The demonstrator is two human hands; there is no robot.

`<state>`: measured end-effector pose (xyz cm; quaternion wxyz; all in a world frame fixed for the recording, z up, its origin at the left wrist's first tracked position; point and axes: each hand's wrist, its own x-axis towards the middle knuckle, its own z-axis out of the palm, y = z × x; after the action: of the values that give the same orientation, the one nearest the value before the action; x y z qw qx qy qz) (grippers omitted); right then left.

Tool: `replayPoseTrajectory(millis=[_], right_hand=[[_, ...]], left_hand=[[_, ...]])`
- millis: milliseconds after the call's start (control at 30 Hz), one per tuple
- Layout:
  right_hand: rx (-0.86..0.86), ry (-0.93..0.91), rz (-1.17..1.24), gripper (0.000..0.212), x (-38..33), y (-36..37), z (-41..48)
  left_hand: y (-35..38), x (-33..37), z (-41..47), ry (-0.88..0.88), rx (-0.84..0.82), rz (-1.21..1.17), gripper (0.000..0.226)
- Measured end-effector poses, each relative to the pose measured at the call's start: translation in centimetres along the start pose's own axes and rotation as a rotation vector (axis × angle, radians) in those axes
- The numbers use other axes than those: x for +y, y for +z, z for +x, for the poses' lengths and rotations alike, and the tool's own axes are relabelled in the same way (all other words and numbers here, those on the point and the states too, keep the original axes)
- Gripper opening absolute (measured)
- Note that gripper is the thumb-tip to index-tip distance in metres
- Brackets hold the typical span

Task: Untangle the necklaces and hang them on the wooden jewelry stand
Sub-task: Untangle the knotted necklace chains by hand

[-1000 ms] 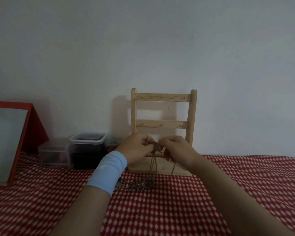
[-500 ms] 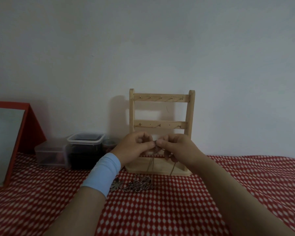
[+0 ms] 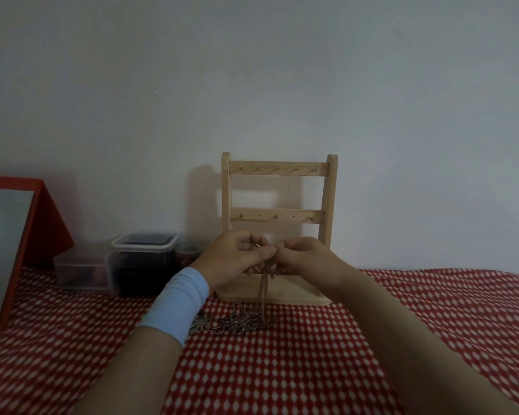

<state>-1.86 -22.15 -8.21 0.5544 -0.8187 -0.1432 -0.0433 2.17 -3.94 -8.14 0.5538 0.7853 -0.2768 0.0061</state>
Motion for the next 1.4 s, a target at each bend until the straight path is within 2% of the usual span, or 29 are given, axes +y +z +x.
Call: replayPoseTrajectory(millis=[200,400,533,667,767,867,933,1033,1100,1233,1300,1333,1400], right_hand=[[0.009,0.025,0.136,0.024,-0.2,-0.1,-0.2],[-0.065,0.049,-0.065,0.030,-0.5,0.0,-0.1],[-0.058,0.089,-0.263,0.028,-1.0,-0.2,-0.3],[-0.049,0.077,-0.365,0.035,-0.8,-0.4,-0.1],[-0.014,0.048,-0.261,0.039,-0.4,-0.4,0.1],[-0.064,0.018,-0.046,0.038,0.0,-0.6,-0.1],[-0.089,0.023,0.053,0.036,0.3,-0.8,-0.1],[-0.143,0.087,0.191,0.035,0.6,-0.5,0.2],[-0.143,0.114,0.226,0.036,0.6,0.0,0.4],[-0.167,0.069,0.161,0.050,0.6,0.0,0.2],[-0.143,0.035,0.166,0.038,0.5,-0.5,0.0],[-0.132,0.019,0.222,0.033,0.5,-0.8,0.0],[-0.106,0.002,0.353,0.038,0.6,-1.0,0.2]], left_hand=[[-1.1,0.2,0.0,0.096,0.059,0.237,0.006],[0.1,0.7,-0.1,0.059,0.075,0.130,0.015],[0.7,0.1,0.0,-0.006,-0.049,0.242,0.028],[1.2,0.0,-0.1,-0.067,-0.167,0.213,0.041],[0.9,-0.1,-0.4,-0.103,-0.235,0.117,0.041],[0.2,-0.5,-0.5,-0.123,-0.279,0.091,0.035],[-0.3,-0.7,-0.4,-0.094,-0.248,0.107,0.027],[-0.9,-0.9,-0.1,-0.066,-0.147,-0.081,0.021],[-0.6,-1.0,0.0,-0.053,-0.148,-0.189,0.019],[1.0,-0.7,-0.1,-0.096,-0.151,-0.346,0.037],[1.5,-0.8,-0.1,-0.130,-0.145,-0.418,0.038],[1.4,-0.6,-0.1,-0.145,-0.153,-0.424,0.038],[1.1,-0.8,0.0,-0.147,-0.155,-0.300,0.044]])
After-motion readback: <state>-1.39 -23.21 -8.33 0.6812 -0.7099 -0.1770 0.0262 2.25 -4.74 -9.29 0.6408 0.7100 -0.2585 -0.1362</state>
